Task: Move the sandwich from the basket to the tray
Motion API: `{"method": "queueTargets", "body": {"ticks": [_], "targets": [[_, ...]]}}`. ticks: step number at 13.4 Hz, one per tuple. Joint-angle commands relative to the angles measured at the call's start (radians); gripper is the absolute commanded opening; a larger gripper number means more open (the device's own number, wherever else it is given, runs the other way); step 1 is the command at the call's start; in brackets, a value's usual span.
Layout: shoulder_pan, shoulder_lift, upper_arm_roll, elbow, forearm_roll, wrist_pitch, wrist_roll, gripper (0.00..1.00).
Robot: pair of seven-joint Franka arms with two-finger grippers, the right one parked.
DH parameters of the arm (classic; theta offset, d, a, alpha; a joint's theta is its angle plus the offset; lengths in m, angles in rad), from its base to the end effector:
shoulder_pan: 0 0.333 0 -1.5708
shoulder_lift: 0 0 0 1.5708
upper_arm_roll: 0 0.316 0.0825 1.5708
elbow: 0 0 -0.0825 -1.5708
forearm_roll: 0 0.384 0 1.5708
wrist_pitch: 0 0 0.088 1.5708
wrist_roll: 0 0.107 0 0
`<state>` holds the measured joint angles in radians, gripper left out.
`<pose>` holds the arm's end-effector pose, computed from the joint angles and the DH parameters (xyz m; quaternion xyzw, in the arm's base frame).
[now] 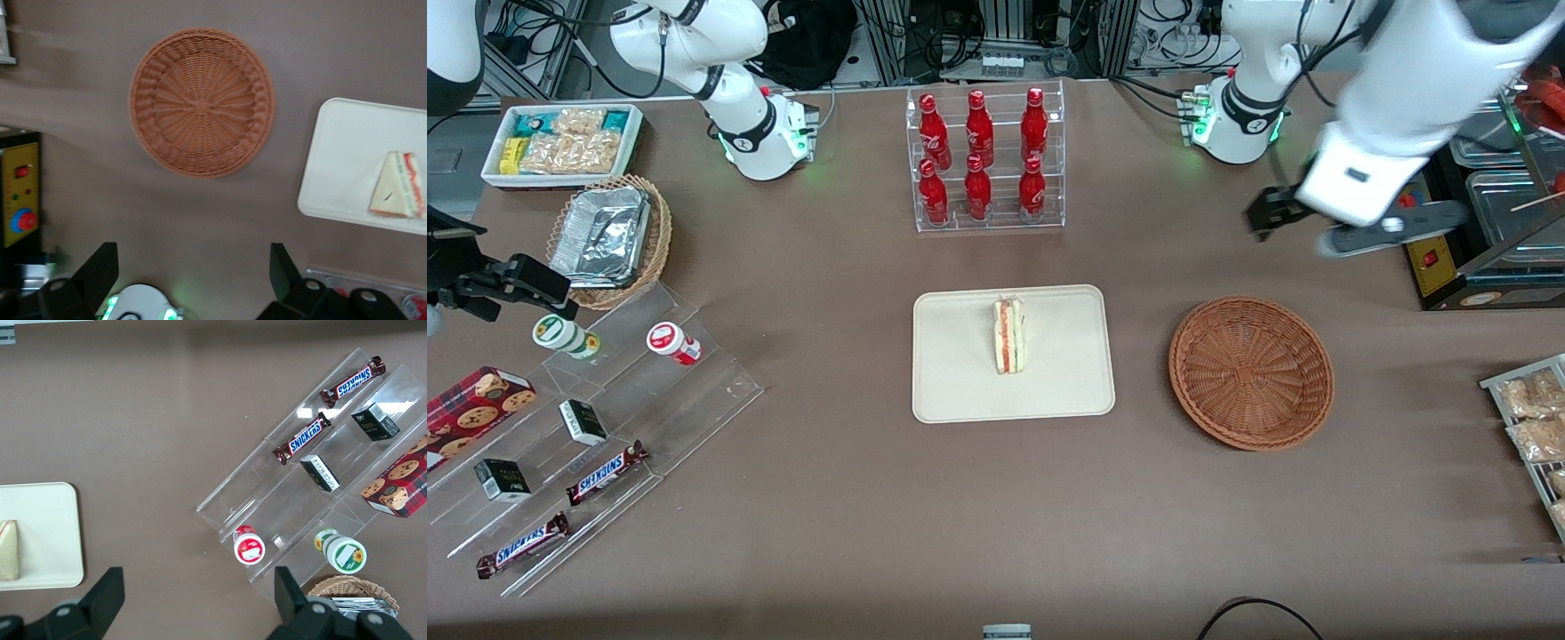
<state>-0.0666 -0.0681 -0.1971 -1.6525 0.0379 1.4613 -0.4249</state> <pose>0.5027 -0.1348 0.6136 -0.9944 -0.0819 0.0499 0.0450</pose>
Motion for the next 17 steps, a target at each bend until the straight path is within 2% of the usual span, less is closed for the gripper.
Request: {"method": "queueTargets", "body": {"ticks": [1,4,6,10,12,17], "targets": [[0.106,-0.071,-0.012,-0.036,-0.015,-0.061,0.179,1.0],[0.203,-0.099,-0.012,-0.036,-0.016,-0.082,0.322,1.0],[0.217,-0.096,-0.012,-0.03,-0.018,-0.093,0.359,1.0],[0.117,-0.064,0.091,0.035,-0.029,-0.075,0.359,1.0],[0.07,-0.026,0.093,0.098,-0.015,-0.075,0.35,1.0],[0.076,0.019,0.093,0.122,-0.015,-0.02,0.347,1.0]]}}
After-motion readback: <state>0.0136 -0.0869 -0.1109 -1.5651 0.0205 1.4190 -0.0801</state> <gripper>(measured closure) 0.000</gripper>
